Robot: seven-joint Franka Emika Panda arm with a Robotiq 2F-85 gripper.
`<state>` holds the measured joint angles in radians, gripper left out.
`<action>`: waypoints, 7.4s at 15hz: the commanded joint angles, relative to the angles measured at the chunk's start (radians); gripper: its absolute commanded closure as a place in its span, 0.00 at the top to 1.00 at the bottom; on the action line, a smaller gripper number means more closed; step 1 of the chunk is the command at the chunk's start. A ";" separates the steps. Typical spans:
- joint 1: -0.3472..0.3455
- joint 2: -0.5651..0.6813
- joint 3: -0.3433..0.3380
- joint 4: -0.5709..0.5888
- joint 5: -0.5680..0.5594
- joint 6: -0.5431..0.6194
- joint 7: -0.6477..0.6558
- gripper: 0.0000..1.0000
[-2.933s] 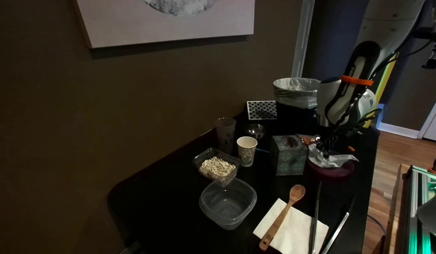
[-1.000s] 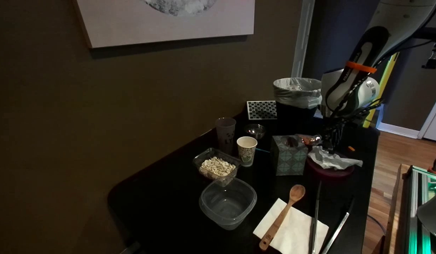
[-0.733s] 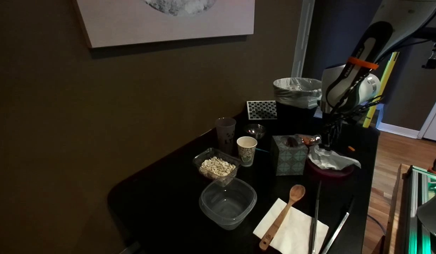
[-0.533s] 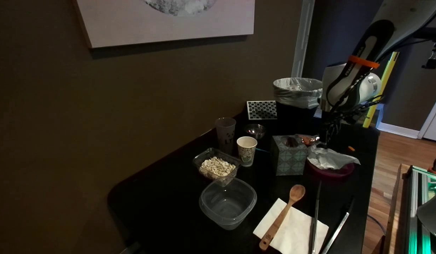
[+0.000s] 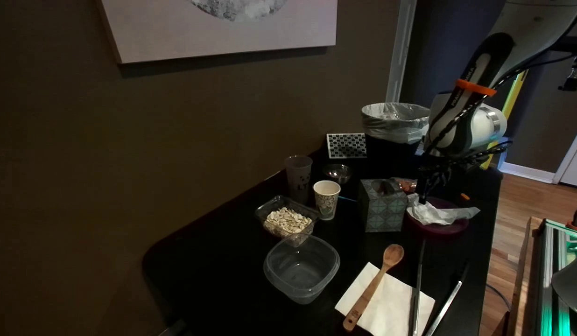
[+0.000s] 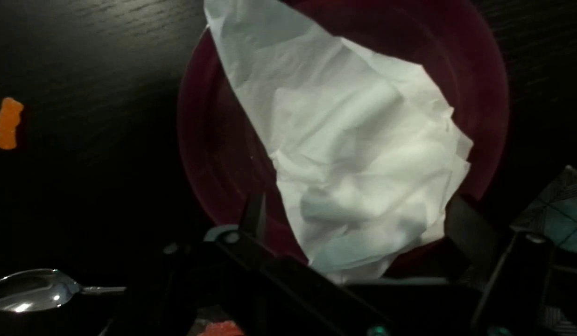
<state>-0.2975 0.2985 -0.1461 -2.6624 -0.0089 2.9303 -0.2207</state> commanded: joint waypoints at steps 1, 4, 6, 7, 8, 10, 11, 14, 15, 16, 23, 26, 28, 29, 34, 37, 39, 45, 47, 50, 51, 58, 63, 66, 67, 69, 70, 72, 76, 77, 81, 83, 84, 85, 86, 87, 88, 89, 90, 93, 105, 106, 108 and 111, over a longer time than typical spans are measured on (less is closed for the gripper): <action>-0.070 0.039 0.090 -0.016 0.089 0.061 -0.035 1.00; -0.079 0.072 0.098 -0.009 0.081 0.065 -0.023 1.00; -0.078 0.091 0.090 -0.006 0.069 0.066 -0.016 0.97; -0.079 0.100 0.088 -0.004 0.066 0.064 -0.015 0.89; -0.082 0.109 0.088 -0.003 0.066 0.064 -0.015 0.73; -0.084 0.123 0.086 0.001 0.061 0.061 -0.013 0.64; -0.081 0.128 0.081 0.002 0.057 0.060 -0.010 0.57; -0.076 0.124 0.072 0.000 0.049 0.054 -0.009 0.34; -0.069 0.113 0.063 -0.003 0.043 0.050 -0.006 0.25; -0.065 0.104 0.055 -0.005 0.039 0.048 -0.004 0.18; -0.030 0.023 -0.006 -0.018 0.005 0.028 0.003 0.00; -0.018 -0.017 -0.031 -0.024 -0.013 0.022 0.004 0.00; 0.022 -0.057 -0.089 -0.034 -0.056 0.018 0.027 0.00; 0.040 -0.080 -0.120 -0.037 -0.083 0.009 0.037 0.00; 0.185 -0.186 -0.400 -0.025 -0.363 0.015 0.206 0.00; 0.222 -0.226 -0.508 0.012 -0.547 0.007 0.334 0.00; 0.217 -0.249 -0.523 0.022 -0.614 0.021 0.385 0.00; 0.221 -0.275 -0.433 -0.044 -0.457 0.073 0.299 0.00; 0.150 -0.262 -0.316 -0.056 -0.375 0.104 0.265 0.00; 0.130 -0.237 -0.214 -0.062 -0.244 0.159 0.209 0.00; 0.158 -0.222 -0.216 -0.057 -0.185 0.179 0.171 0.00; 0.045 -0.162 0.009 0.013 0.106 0.201 -0.028 0.00; -0.115 -0.078 0.201 0.121 0.304 0.191 -0.186 0.00; -0.189 -0.042 0.245 0.155 0.328 0.165 -0.222 0.33; -0.205 -0.033 0.247 0.160 0.321 0.164 -0.225 0.40; -0.253 -0.026 0.279 0.165 0.326 0.151 -0.241 0.55; -0.275 -0.026 0.298 0.167 0.327 0.139 -0.247 0.62; -0.312 -0.029 0.336 0.166 0.333 0.115 -0.256 0.77; -0.312 -0.067 0.325 0.144 0.303 0.013 -0.210 1.00; -0.278 -0.081 0.274 0.132 0.260 -0.020 -0.166 1.00; -0.156 -0.096 0.081 0.144 0.159 -0.227 -0.040 1.00; -0.124 -0.094 0.033 0.155 0.149 -0.284 -0.020 1.00; -0.112 -0.098 0.018 0.155 0.151 -0.298 -0.019 1.00; -0.103 -0.108 0.010 0.150 0.159 -0.310 -0.029 1.00; -0.096 -0.118 0.006 0.146 0.167 -0.323 -0.045 1.00; -0.085 -0.135 -0.002 0.136 0.160 -0.324 -0.048 1.00; -0.077 -0.155 -0.003 0.127 0.164 -0.334 -0.059 1.00; -0.065 -0.175 -0.010 0.118 0.148 -0.340 -0.058 1.00; -0.056 -0.202 -0.012 0.105 0.144 -0.349 -0.064 1.00; -0.025 -0.285 -0.032 0.068 0.082 -0.367 -0.063 1.00; 0.000 -0.615 -0.064 -0.066 -0.084 -0.369 -0.030 1.00; -0.004 -0.635 -0.062 -0.070 -0.099 -0.370 -0.024 1.00; -0.003 -0.679 -0.062 -0.083 -0.109 -0.371 -0.022 1.00; -0.003 -0.738 -0.061 -0.102 -0.110 -0.370 -0.020 1.00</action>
<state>-0.3074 -0.3496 -0.1970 -2.7202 -0.0859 2.5875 -0.2740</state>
